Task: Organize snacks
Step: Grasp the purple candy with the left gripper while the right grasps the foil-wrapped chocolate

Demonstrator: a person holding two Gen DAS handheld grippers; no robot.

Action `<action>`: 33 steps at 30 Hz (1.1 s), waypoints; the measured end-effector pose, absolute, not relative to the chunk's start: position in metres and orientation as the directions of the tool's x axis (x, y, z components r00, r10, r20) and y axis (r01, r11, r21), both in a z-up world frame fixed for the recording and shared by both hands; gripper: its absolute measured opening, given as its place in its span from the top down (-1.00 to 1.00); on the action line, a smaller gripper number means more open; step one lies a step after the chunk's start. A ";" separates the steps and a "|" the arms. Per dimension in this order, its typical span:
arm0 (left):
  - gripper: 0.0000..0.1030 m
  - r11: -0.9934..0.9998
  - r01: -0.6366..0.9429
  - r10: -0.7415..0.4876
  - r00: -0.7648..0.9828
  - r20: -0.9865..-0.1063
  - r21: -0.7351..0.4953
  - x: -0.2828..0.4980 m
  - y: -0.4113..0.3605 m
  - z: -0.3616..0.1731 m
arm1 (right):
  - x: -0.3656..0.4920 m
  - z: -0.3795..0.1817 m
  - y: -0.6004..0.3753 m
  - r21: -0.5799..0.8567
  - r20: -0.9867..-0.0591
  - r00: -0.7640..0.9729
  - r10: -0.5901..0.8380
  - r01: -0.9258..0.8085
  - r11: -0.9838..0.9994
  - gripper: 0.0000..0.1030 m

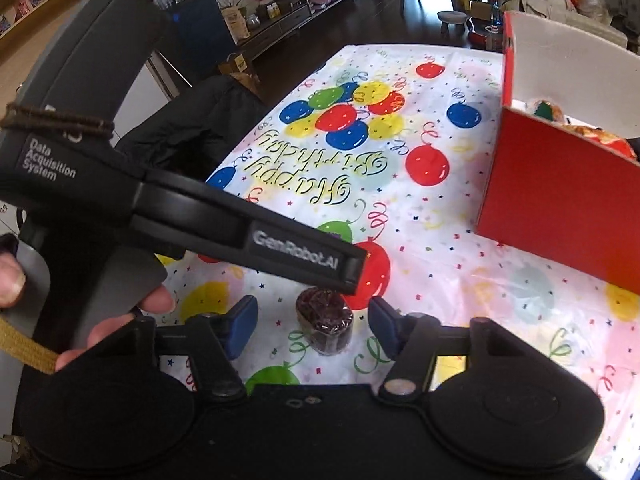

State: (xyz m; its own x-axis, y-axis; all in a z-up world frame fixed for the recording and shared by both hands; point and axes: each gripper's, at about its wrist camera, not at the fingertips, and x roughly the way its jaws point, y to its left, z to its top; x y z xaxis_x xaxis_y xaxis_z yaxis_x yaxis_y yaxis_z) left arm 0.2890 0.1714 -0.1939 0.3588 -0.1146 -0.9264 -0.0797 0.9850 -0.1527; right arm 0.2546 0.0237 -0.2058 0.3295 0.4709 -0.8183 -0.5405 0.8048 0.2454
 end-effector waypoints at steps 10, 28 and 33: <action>0.26 0.997 -0.055 -0.019 0.411 -0.912 -0.046 0.283 0.156 -0.192 | 0.255 -0.214 0.030 0.214 -0.826 0.337 0.451 -0.552 0.806 0.34; 0.60 0.994 -0.070 -0.042 0.412 -0.910 -0.078 0.267 0.167 -0.181 | 0.244 -0.195 0.001 0.176 -0.816 0.431 0.386 -0.451 0.875 0.44; 0.60 0.992 -0.080 -0.049 0.431 -0.901 -0.092 0.257 0.171 -0.166 | 0.237 -0.182 -0.009 0.174 -0.802 0.465 0.376 -0.421 0.890 0.44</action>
State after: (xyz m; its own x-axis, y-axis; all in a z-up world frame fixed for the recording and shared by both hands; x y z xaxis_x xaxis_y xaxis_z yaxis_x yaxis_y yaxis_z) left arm 0.2572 0.1709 -0.1655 0.4307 -0.0490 -0.9012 -0.0803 0.9925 -0.0924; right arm 0.2365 -0.0093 -0.1817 0.4647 0.3763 -0.8016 -0.4207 0.8903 0.1741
